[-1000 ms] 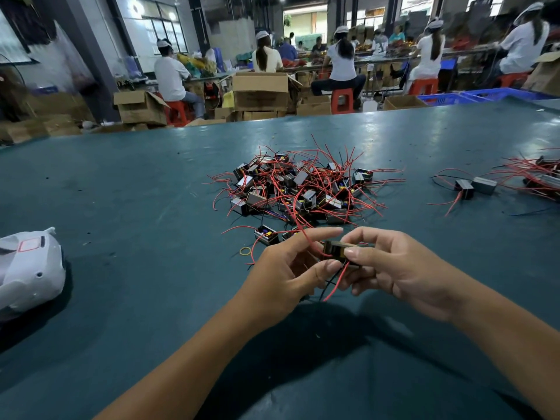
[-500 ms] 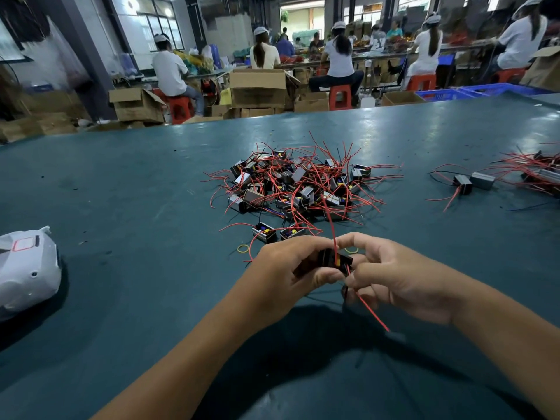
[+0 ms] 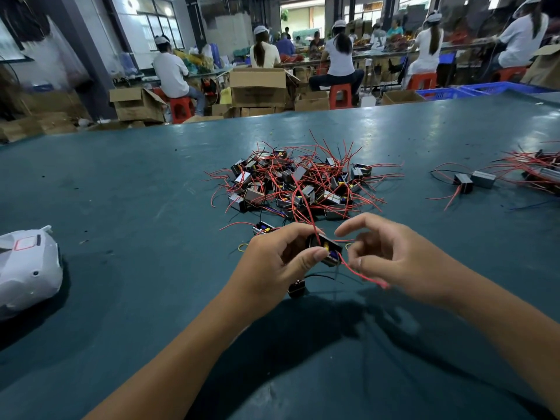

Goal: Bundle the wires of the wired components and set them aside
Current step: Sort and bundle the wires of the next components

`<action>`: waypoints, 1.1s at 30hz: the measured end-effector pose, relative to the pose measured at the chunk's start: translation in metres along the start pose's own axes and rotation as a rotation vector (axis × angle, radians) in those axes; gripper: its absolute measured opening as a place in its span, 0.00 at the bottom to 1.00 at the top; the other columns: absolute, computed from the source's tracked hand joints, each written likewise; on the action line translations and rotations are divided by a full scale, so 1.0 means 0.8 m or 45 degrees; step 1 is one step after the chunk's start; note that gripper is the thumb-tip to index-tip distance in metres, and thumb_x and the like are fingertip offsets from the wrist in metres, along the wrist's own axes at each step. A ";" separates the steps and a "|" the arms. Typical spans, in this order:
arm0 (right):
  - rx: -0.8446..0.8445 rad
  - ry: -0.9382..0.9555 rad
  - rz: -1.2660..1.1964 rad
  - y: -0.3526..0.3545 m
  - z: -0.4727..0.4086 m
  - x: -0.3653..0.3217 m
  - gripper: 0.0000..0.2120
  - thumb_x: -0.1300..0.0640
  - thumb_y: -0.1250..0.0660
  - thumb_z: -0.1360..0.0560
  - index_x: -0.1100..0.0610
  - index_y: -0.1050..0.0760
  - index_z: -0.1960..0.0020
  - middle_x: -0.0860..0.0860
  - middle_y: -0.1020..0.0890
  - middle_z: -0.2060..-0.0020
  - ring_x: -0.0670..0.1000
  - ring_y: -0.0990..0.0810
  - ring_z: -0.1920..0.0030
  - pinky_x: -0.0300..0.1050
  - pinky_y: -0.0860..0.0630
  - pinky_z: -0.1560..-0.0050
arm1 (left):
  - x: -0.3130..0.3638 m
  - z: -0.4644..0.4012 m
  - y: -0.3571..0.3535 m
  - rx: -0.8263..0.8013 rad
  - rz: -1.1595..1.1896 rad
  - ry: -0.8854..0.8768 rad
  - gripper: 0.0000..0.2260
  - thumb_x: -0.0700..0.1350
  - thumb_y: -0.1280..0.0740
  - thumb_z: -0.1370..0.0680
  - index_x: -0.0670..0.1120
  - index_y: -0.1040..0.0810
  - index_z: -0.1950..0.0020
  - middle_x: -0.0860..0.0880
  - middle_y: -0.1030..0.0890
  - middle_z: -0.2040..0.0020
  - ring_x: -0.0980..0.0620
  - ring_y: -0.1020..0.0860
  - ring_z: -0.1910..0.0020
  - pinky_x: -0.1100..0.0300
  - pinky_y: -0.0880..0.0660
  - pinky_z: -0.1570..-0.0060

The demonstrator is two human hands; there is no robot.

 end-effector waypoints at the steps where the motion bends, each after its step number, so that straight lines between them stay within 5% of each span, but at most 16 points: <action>1: 0.035 0.108 0.175 0.003 0.001 -0.010 0.16 0.59 0.33 0.29 0.44 0.26 0.44 0.49 0.21 0.63 0.47 0.25 0.67 0.46 0.27 0.66 | -0.002 0.000 0.001 0.015 0.002 0.020 0.09 0.61 0.31 0.26 0.60 0.21 0.49 0.50 0.22 0.66 0.50 0.26 0.69 0.46 0.24 0.66; 6: 0.149 0.460 0.553 0.000 0.008 -0.043 0.12 0.60 0.37 0.23 0.44 0.21 0.47 0.45 0.23 0.58 0.46 0.23 0.58 0.32 0.31 0.59 | -0.005 0.001 -0.005 -0.025 -0.049 0.031 0.10 0.60 0.30 0.26 0.58 0.21 0.50 0.47 0.23 0.65 0.49 0.27 0.71 0.47 0.24 0.69; 11: 0.019 0.528 0.577 -0.004 0.011 -0.052 0.14 0.66 0.33 0.25 0.49 0.20 0.46 0.45 0.22 0.56 0.46 0.23 0.56 0.30 0.31 0.55 | -0.009 0.003 -0.011 -0.102 -0.004 0.058 0.14 0.63 0.31 0.25 0.54 0.21 0.49 0.46 0.23 0.66 0.51 0.28 0.72 0.50 0.24 0.71; 21: -0.076 0.642 0.730 -0.021 0.020 -0.061 0.04 0.58 0.28 0.25 0.52 0.20 0.52 0.42 0.24 0.59 0.43 0.24 0.59 0.29 0.32 0.56 | -0.018 0.003 -0.009 -0.091 0.016 0.105 0.19 0.71 0.33 0.29 0.58 0.22 0.51 0.44 0.23 0.66 0.53 0.30 0.70 0.44 0.26 0.69; 25: 0.108 0.531 0.540 0.004 0.017 -0.059 0.06 0.49 0.32 0.24 0.51 0.21 0.54 0.44 0.20 0.62 0.47 0.20 0.61 0.39 0.25 0.61 | -0.009 0.003 -0.003 -0.048 -0.043 0.057 0.18 0.71 0.34 0.28 0.59 0.23 0.50 0.48 0.25 0.67 0.56 0.31 0.70 0.49 0.27 0.69; 28: 0.102 0.412 0.298 0.017 0.013 -0.046 0.03 0.56 0.33 0.24 0.53 0.20 0.53 0.49 0.18 0.61 0.49 0.19 0.62 0.42 0.24 0.63 | -0.007 0.003 0.003 -0.001 -0.028 0.061 0.17 0.66 0.32 0.26 0.54 0.22 0.50 0.53 0.25 0.68 0.53 0.28 0.70 0.48 0.25 0.68; 31: 0.085 0.301 0.114 0.029 0.008 -0.033 0.05 0.58 0.34 0.25 0.54 0.19 0.53 0.52 0.16 0.61 0.47 0.18 0.62 0.40 0.25 0.66 | -0.010 0.002 0.006 0.019 0.030 0.097 0.14 0.60 0.30 0.25 0.51 0.21 0.48 0.46 0.21 0.65 0.46 0.26 0.68 0.43 0.23 0.64; 33: 0.025 0.269 0.099 0.030 0.007 -0.029 0.05 0.58 0.33 0.25 0.53 0.19 0.52 0.53 0.16 0.60 0.46 0.19 0.61 0.40 0.24 0.64 | -0.009 0.002 0.007 0.020 0.102 0.104 0.13 0.60 0.32 0.25 0.53 0.21 0.48 0.43 0.21 0.62 0.49 0.26 0.67 0.44 0.24 0.64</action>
Point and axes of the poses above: each hand's wrist, its own z-axis away from the middle knuckle, its own y-axis out of the back of the hand, x = y × z, the point moved 9 cm from there along -z, towards the middle knuckle
